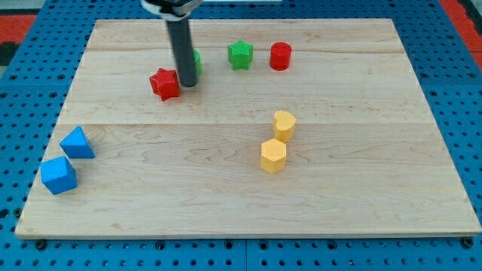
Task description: Move your arm towards the top left
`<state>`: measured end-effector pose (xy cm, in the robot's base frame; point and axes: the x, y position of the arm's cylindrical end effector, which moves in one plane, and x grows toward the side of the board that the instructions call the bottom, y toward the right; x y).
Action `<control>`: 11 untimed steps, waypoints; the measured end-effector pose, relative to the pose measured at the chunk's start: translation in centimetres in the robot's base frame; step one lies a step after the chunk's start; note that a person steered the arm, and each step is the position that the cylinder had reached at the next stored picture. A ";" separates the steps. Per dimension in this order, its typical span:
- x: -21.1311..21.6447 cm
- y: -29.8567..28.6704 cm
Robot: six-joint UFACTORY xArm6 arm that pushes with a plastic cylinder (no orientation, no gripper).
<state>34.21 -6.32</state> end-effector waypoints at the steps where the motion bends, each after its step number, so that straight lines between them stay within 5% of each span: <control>1: 1.2 -5.6; 3: 8.9 -15.6; 4: 8.6 -11.0; 9: 9.0 -10.8; 11: 6.2 2.3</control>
